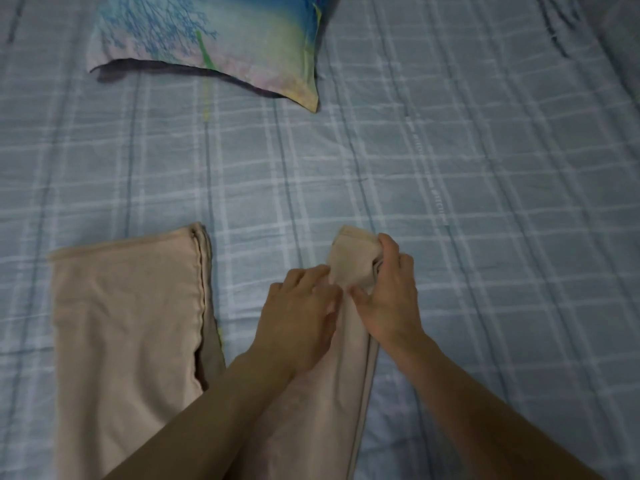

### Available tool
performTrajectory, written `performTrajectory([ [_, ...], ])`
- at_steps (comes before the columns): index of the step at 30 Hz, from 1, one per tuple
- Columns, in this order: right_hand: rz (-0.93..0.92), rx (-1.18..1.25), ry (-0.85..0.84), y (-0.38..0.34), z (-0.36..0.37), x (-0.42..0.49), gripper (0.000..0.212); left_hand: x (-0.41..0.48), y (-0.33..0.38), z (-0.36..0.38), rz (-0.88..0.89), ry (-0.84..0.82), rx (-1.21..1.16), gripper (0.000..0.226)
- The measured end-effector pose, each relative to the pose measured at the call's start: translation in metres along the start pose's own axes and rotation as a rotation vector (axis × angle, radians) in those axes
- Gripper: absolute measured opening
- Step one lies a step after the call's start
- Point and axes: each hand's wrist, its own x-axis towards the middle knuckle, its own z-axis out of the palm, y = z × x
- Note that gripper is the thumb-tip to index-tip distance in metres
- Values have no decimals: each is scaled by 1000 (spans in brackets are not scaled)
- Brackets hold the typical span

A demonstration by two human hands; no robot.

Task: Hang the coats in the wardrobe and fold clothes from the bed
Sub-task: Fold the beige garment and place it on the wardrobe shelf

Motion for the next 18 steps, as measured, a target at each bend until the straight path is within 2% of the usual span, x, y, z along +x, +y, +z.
performTrajectory([
  [3,-16,29,64,0,-1,2,78,-6,1,8,25,-48,111,43],
  [7,-70,102,179,5,-5,-5,73,-14,-3,7,16,-44,84,49],
  [10,14,83,144,10,-6,-13,72,-20,-5,5,-4,-20,56,48],
  [13,96,58,58,16,-8,-19,70,-22,2,4,62,-33,52,48],
  [15,129,30,12,18,-9,-25,52,-20,12,4,98,-16,-27,43],
  [17,112,-27,-4,18,-10,-34,29,-12,24,5,96,20,-132,29],
  [18,97,-41,3,19,-9,-37,25,-5,31,7,61,27,-194,22],
])
